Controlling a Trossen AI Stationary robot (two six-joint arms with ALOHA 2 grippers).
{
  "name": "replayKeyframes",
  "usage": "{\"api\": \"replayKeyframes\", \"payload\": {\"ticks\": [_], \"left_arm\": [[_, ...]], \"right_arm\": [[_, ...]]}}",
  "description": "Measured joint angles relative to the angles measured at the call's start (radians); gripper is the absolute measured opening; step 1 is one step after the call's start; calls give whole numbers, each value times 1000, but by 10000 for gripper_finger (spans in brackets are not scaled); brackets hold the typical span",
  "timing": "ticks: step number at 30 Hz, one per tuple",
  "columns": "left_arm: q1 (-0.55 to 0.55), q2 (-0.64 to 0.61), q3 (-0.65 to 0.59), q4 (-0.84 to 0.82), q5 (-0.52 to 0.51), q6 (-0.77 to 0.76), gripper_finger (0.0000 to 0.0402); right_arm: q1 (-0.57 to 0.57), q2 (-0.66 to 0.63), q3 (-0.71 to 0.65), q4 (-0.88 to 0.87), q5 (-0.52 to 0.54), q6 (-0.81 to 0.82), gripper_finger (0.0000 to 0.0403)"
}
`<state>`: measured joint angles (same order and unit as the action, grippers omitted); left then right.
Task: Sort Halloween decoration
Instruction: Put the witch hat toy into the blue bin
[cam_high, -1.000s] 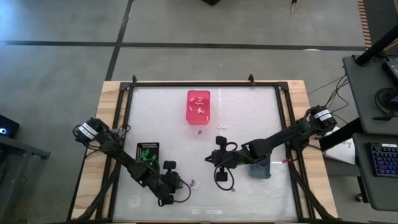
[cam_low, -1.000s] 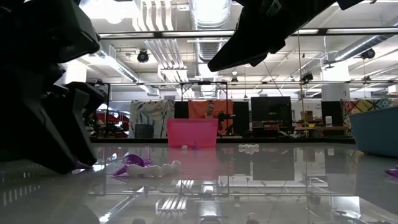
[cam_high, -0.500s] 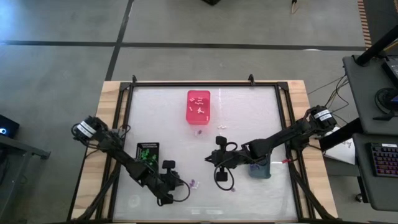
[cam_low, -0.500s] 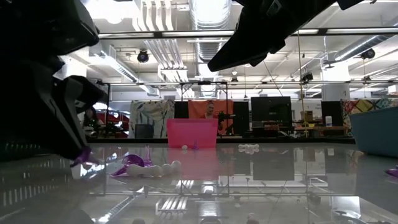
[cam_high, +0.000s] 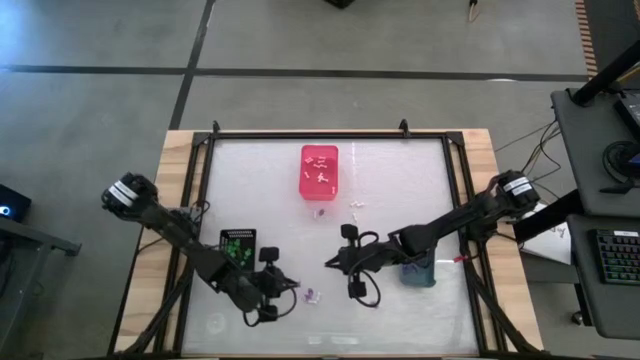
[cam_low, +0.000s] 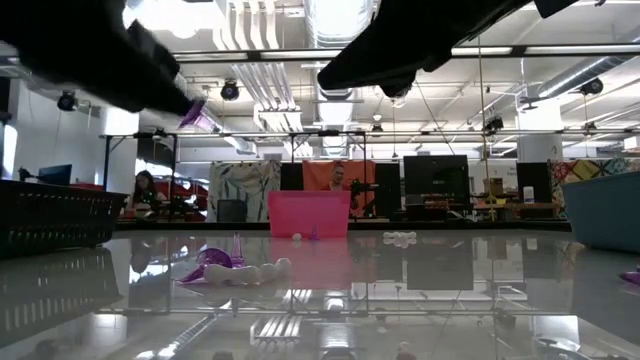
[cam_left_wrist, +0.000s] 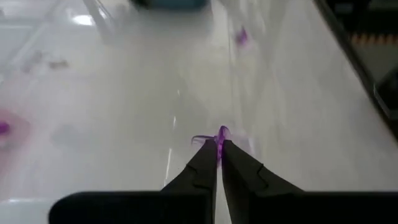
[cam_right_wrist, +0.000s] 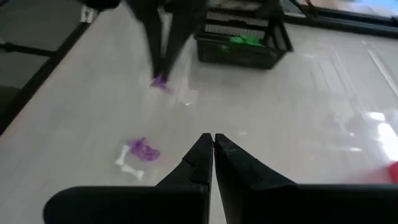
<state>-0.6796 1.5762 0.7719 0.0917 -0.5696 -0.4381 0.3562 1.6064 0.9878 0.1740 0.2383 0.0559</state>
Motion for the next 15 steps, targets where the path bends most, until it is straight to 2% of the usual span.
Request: {"api": "replayKeyframes", "payload": {"ticks": [3, 8, 15], "left_arm": [[8, -33, 0, 33, -37, 16, 0], [21, -56, 0, 117, -42, 57, 0], [41, -55, 0, 165, -42, 56, 0]], "right_arm": [[2, 24, 0, 61, -12, -54, 9], [13, 58, 10, 107, -11, -152, 21], [12, 93, 85, 63, 8, -216, 104]]}}
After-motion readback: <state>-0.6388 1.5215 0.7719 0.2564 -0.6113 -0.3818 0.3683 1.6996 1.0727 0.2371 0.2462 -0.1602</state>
